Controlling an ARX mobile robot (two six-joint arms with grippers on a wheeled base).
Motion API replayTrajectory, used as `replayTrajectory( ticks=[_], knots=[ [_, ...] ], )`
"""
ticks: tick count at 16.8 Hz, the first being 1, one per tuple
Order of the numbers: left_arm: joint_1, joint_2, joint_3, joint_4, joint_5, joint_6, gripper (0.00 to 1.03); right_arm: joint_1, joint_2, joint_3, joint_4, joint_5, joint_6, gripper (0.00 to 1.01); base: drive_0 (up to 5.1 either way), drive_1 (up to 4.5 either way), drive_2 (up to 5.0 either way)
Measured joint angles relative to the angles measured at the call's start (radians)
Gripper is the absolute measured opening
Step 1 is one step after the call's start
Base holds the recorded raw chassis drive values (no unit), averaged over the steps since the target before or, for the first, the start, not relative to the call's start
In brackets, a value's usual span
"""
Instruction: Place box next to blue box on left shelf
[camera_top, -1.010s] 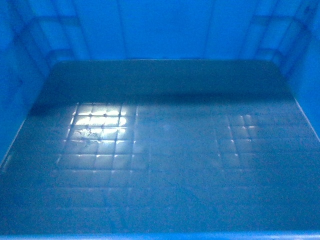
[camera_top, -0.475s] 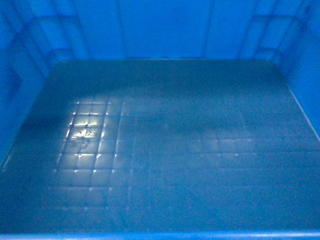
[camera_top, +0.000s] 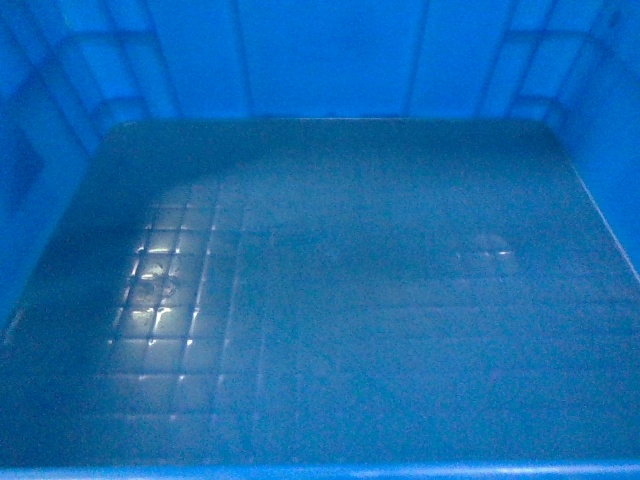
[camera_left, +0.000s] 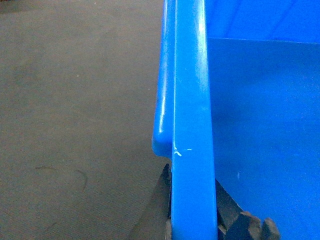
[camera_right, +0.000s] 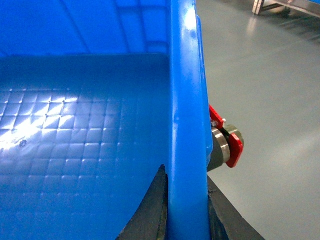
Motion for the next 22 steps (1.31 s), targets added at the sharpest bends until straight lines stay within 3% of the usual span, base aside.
replayTrajectory(
  ticks=[22],
  knots=[
    [0.000,0.000,0.000,0.000,0.000,0.000,0.08,0.000,0.000,0.000,0.000,0.002,0.000,0.10,-1.6,-1.62,-1.6]
  ],
)
